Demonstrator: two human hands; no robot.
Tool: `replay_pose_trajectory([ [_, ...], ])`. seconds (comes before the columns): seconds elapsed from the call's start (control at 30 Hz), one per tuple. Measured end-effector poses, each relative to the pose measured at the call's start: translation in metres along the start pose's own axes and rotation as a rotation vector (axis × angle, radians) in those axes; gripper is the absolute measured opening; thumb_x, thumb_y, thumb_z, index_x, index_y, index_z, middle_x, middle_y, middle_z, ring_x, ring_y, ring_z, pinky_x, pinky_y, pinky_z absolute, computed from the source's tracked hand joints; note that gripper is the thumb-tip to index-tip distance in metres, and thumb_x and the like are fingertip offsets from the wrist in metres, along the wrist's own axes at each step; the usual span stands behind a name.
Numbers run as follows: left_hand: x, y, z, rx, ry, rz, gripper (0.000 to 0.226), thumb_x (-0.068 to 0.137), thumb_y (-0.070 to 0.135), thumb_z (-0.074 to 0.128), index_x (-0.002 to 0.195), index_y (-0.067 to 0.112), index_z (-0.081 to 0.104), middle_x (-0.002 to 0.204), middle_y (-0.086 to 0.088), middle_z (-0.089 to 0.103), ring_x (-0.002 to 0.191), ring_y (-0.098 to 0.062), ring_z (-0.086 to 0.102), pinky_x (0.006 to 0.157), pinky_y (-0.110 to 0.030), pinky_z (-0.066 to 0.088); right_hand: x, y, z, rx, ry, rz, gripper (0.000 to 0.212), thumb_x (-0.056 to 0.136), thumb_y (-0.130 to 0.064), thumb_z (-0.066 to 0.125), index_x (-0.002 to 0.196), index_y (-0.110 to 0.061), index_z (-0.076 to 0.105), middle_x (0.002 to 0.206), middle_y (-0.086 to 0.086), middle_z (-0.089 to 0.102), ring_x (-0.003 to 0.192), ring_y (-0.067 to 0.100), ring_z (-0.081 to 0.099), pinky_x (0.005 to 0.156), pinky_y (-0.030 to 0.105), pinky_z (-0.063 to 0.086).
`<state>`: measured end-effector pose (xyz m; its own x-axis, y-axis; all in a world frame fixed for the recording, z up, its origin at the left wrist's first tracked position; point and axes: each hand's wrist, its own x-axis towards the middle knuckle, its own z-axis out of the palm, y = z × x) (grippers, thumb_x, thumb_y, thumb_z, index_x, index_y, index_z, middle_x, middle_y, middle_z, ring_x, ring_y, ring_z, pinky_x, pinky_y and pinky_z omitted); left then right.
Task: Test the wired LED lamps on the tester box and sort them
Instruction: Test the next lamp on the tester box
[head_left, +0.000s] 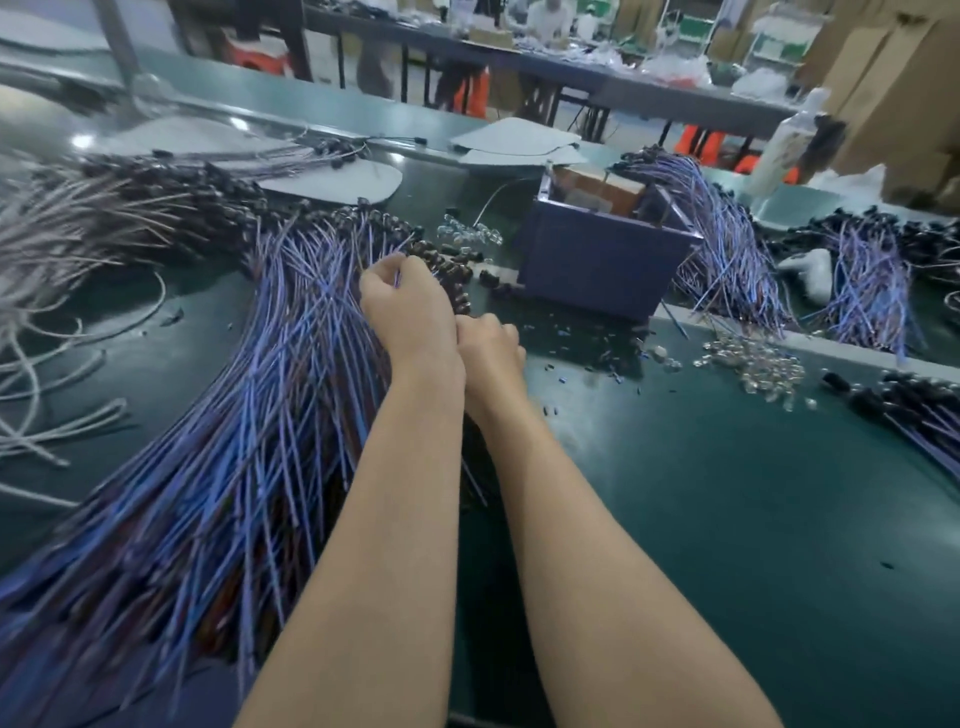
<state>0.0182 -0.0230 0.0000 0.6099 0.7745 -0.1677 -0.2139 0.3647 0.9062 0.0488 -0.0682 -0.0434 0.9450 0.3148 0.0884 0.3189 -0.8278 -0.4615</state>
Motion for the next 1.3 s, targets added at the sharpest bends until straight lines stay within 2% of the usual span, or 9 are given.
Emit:
replay_pose_trajectory([
  [0.1,-0.004,0.002,0.004,-0.006,-0.046,0.059,0.011,0.095,0.009,0.043,0.101,0.011,0.052,0.09,0.001,0.056,0.074,-0.008,0.052,0.062,-0.017,0.04,-0.001,0.018,-0.022,0.15,0.188,-0.031,0.022,0.094,-0.023,0.05,0.11,-0.016,0.064,0.114,0.012,0.057,0.108,0.031,0.05,0.091,0.036,0.041],
  [0.23,-0.019,-0.003,0.022,0.19,-0.51,-0.075,0.038,0.099,0.034,0.04,0.076,0.01,0.057,0.054,0.001,0.064,0.042,-0.006,0.055,0.041,-0.014,0.04,-0.003,0.052,-0.071,0.335,0.474,0.033,0.019,0.093,-0.013,0.052,0.107,-0.008,0.063,0.108,0.013,0.062,0.101,0.025,0.056,0.092,0.031,0.041],
  [0.37,-0.049,-0.025,0.042,0.591,-0.808,-0.299,0.064,0.098,0.054,0.029,0.09,0.0,0.061,0.072,-0.01,0.072,0.047,-0.009,0.064,0.037,-0.012,0.04,-0.02,0.089,-0.106,0.63,0.695,0.13,0.014,0.092,-0.013,0.056,0.105,-0.011,0.06,0.094,0.003,0.062,0.084,0.015,0.057,0.083,0.03,0.048],
  [0.63,-0.065,-0.065,0.068,-0.368,-0.454,-0.379,0.023,0.103,0.019,0.037,0.089,0.013,0.053,0.085,0.0,0.064,0.059,-0.005,0.059,0.056,-0.016,0.053,-0.056,0.182,-0.123,0.892,1.014,0.546,0.013,0.087,-0.007,0.051,0.085,-0.019,0.05,0.088,0.007,0.057,0.079,0.02,0.051,0.074,0.031,0.044],
  [0.8,-0.082,-0.083,0.082,-0.239,-0.58,-0.307,0.026,0.101,0.011,0.041,0.081,0.007,0.056,0.064,0.001,0.069,0.055,-0.002,0.064,0.058,-0.014,0.053,-0.071,0.194,-0.116,0.24,1.011,0.528,0.031,0.084,-0.005,0.049,0.113,-0.006,0.06,0.119,0.013,0.059,0.119,0.031,0.047,0.106,0.036,0.029],
  [0.93,-0.096,-0.097,0.091,-0.099,-0.678,-0.307,0.026,0.1,0.008,0.043,0.079,0.007,0.058,0.068,-0.004,0.064,0.051,-0.001,0.062,0.052,-0.014,0.05,-0.059,0.155,-0.095,0.238,0.72,0.077,0.021,0.095,-0.015,0.048,0.102,-0.006,0.066,0.099,0.013,0.069,0.094,0.03,0.06,0.081,0.03,0.038],
  [1.07,-0.086,-0.102,0.083,0.133,-0.56,-0.112,0.026,0.1,0.015,0.046,0.078,0.015,0.061,0.068,0.004,0.059,0.047,0.0,0.049,0.047,-0.014,0.041,-0.049,0.15,-0.074,0.317,0.465,0.181,0.029,0.098,-0.034,0.045,0.099,-0.01,0.062,0.096,0.013,0.069,0.094,0.031,0.06,0.079,0.033,0.041],
  [1.2,-0.068,-0.093,0.074,0.016,-0.382,-0.129,0.025,0.101,0.016,0.042,0.081,0.015,0.058,0.072,0.005,0.061,0.04,0.001,0.039,0.046,-0.014,0.037,-0.05,0.159,-0.068,0.181,0.486,0.193,0.043,0.098,-0.035,0.042,0.072,-0.005,0.06,0.077,0.016,0.064,0.081,0.035,0.055,0.071,0.039,0.041],
  [1.3,-0.059,-0.088,0.068,-0.078,-0.275,-0.188,0.027,0.102,0.017,0.038,0.08,0.015,0.053,0.072,0.004,0.066,0.038,0.002,0.042,0.043,-0.011,0.039,-0.054,0.164,-0.073,0.134,0.521,0.222,0.048,0.095,-0.028,0.046,0.05,-0.014,0.035,0.055,0.007,0.042,0.067,0.031,0.044,0.064,0.035,0.029],
])
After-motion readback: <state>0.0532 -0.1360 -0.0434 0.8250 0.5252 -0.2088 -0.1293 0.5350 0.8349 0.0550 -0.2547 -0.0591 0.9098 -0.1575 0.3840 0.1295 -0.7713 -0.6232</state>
